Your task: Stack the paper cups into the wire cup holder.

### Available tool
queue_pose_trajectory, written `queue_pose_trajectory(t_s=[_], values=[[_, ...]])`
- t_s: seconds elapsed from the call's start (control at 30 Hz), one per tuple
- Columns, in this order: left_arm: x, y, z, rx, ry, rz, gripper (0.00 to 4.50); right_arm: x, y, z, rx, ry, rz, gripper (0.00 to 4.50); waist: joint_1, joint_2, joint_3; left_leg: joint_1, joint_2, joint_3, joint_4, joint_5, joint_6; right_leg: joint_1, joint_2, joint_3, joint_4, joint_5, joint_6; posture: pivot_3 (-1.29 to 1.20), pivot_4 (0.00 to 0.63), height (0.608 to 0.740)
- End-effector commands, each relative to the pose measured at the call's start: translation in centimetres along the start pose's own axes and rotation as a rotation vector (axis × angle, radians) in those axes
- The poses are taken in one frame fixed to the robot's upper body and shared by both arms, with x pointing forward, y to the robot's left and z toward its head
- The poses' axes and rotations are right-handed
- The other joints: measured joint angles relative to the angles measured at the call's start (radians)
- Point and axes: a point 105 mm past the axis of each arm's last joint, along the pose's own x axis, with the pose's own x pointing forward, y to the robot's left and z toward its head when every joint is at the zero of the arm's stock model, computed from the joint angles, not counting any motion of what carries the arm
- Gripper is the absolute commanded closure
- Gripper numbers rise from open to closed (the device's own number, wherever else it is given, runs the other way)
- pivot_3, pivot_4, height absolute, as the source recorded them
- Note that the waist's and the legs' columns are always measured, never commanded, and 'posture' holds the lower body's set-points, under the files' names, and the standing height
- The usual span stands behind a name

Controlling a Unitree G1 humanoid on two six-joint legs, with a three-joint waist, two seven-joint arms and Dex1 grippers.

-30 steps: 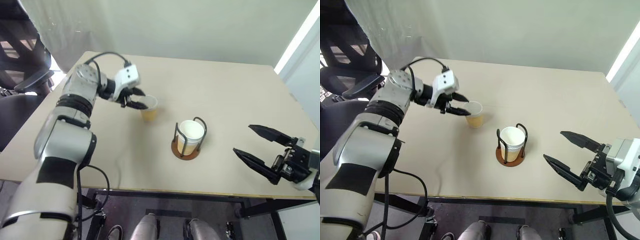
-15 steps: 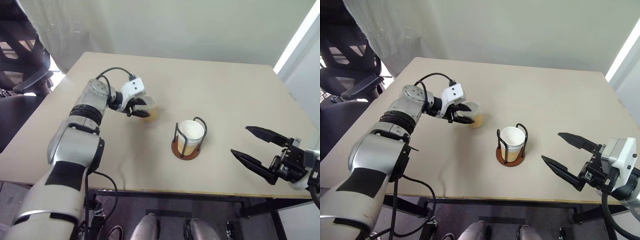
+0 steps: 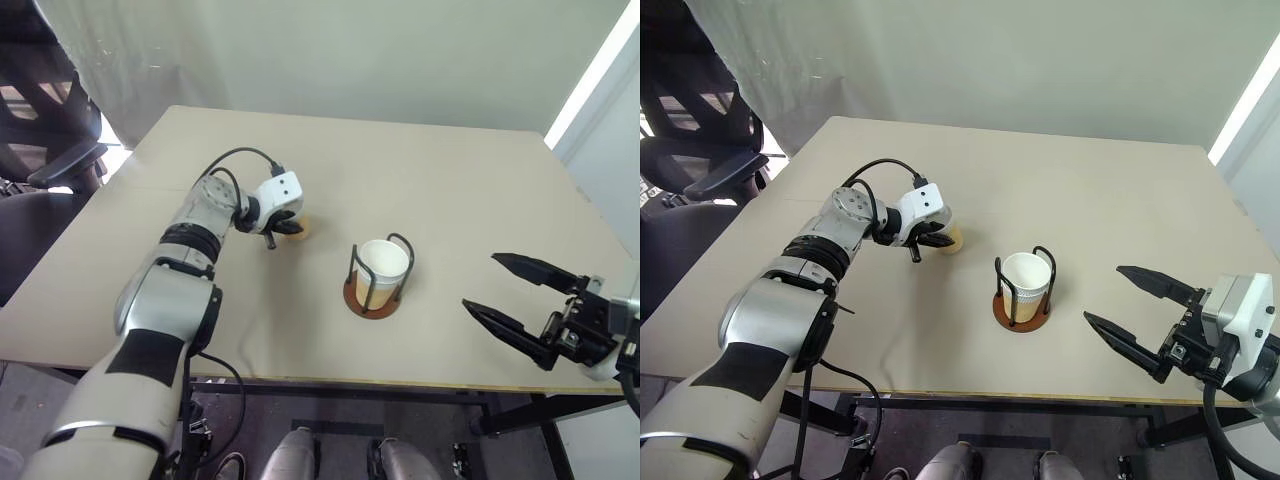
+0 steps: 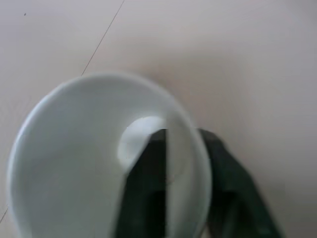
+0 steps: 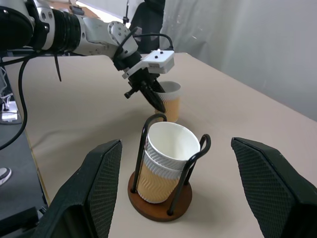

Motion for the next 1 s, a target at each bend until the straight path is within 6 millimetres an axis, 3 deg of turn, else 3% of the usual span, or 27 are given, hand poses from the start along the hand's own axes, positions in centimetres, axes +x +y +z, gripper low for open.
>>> queue_pose_trajectory(t_s=[0.03, 0.17, 0.3, 0.47, 0.63, 0.87, 1.0], values=[[-1.9, 1.1, 3.3, 0.092, -0.085, -0.029, 4.47, -0.1, 0.2, 0.8, -0.033, -0.011, 0.007, 0.87, 0.000, 0.000, 0.000, 0.000, 0.000, 0.000, 0.000, 0.000, 0.000, 0.000, 0.000, 0.000, 0.000, 0.000, 0.000, 0.00, 0.150, 0.740], [-4.4, 1.3, 7.8, 0.157, -0.218, -0.124, 4.47, -0.1, 0.1, 0.8, -0.034, -0.010, -0.001, 0.87, 0.000, 0.000, 0.000, 0.000, 0.000, 0.000, 0.000, -0.001, 0.001, 0.000, 0.000, 0.001, 0.000, 0.000, 0.000, 0.00, 0.150, 0.740], [-7.4, 0.1, 14.9, 0.269, -0.409, -0.300, 4.47, -0.1, 0.2, 0.6, -0.035, -0.009, -0.013, 0.87, 0.002, 0.000, 0.000, -0.004, -0.001, 0.000, 0.000, -0.002, 0.003, -0.002, 0.000, 0.001, -0.002, -0.001, 0.000, 0.00, 0.150, 0.740], [-8.1, -2.7, 20.0, 0.360, -0.558, -0.445, 4.47, 0.0, 0.4, 0.6, -0.035, -0.014, -0.021, 0.87, 0.000, 0.002, 0.000, -0.003, -0.002, 0.003, 0.001, -0.009, 0.005, 0.000, -0.003, 0.005, -0.004, -0.003, 0.003, 0.00, 0.150, 0.740], [-7.3, -6.5, 19.8, 0.418, -0.522, -0.658, 4.47, 0.1, 0.9, 0.6, -0.035, -0.019, -0.039, 0.87, -0.004, 0.002, 0.000, 0.000, 0.000, 0.008, 0.003, -0.009, -0.008, -0.002, -0.001, 0.010, 0.000, -0.003, 0.006, 0.00, 0.150, 0.740], [-8.0, -8.9, 19.3, 0.419, -0.492, -0.821, 4.47, 0.0, 1.4, 0.4, -0.032, -0.013, -0.070, 0.87, -0.004, 0.002, 0.000, 0.003, 0.001, 0.014, 0.005, -0.015, -0.001, -0.001, -0.002, 0.014, 0.000, -0.004, 0.008, 0.00, 0.150, 0.740], [-8.2, -9.3, 19.0, 0.446, -0.459, -0.845, 4.47, -0.2, 1.6, 0.4, -0.033, -0.010, -0.085, 0.87, -0.002, 0.002, 0.000, 0.003, 0.000, 0.015, 0.006, -0.020, 0.007, 0.000, -0.003, 0.014, -0.001, -0.004, 0.009, 0.00, 0.150, 0.740]])
